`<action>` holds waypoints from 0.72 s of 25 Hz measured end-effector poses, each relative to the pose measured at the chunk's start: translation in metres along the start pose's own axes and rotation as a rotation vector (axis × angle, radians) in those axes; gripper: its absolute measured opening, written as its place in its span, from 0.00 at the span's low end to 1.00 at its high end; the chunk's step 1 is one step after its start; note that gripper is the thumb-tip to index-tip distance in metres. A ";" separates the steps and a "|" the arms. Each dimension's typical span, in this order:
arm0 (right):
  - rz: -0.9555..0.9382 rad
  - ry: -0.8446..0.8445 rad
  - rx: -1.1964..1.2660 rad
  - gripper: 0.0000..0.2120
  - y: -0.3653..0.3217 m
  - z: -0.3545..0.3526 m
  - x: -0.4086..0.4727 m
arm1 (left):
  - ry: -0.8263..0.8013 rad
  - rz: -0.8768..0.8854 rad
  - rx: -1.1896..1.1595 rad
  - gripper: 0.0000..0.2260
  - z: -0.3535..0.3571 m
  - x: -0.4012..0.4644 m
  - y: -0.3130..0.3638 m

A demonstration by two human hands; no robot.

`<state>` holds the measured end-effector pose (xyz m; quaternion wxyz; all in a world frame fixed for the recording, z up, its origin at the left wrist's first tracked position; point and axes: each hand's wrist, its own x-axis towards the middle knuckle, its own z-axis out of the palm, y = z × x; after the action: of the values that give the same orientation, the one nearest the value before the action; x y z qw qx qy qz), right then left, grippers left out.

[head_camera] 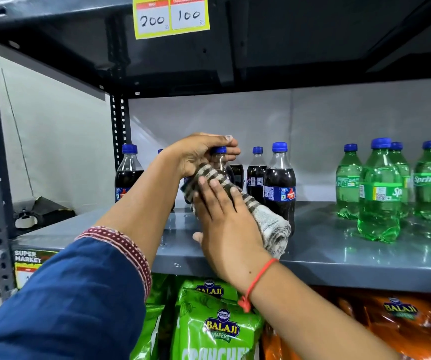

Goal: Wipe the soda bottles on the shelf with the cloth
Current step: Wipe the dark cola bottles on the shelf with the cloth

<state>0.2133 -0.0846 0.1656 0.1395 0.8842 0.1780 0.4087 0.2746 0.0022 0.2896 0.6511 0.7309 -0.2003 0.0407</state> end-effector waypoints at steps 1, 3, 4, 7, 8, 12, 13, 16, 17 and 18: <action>-0.129 -0.024 -0.083 0.35 0.006 0.005 0.001 | -0.001 -0.004 -0.003 0.11 0.000 0.001 0.000; -0.256 -0.042 -0.083 0.26 0.015 0.006 0.003 | -0.001 -0.011 -0.010 0.11 0.000 0.001 0.000; -0.249 0.017 -0.051 0.24 0.019 0.005 0.005 | -0.003 -0.010 -0.012 0.11 0.000 0.001 0.000; -0.269 0.118 -0.132 0.27 0.025 0.009 0.006 | -0.006 -0.008 -0.013 0.12 -0.001 0.001 0.000; -0.348 0.139 -0.157 0.26 0.027 0.016 0.006 | -0.007 -0.012 -0.012 0.12 -0.001 0.002 0.000; -0.319 0.203 -0.044 0.26 0.035 0.014 0.013 | -0.016 -0.015 0.000 0.12 0.000 0.000 0.001; -0.342 0.207 -0.042 0.26 0.039 0.017 0.013 | -0.016 -0.015 -0.002 0.12 0.000 0.000 0.001; -0.477 0.345 -0.058 0.25 0.056 0.022 0.016 | -0.012 -0.012 -0.005 0.13 0.000 0.002 0.000; -0.501 0.361 -0.045 0.25 0.061 0.022 0.019 | -0.009 -0.013 -0.004 0.13 -0.001 0.003 0.000; -0.520 0.342 -0.037 0.25 0.064 0.023 0.020 | -0.006 -0.016 -0.001 0.13 -0.001 0.004 -0.001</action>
<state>0.2557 -0.1361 0.1898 0.2234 0.7249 0.4115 0.5052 0.2787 0.0025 0.2903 0.6513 0.7322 -0.1964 0.0331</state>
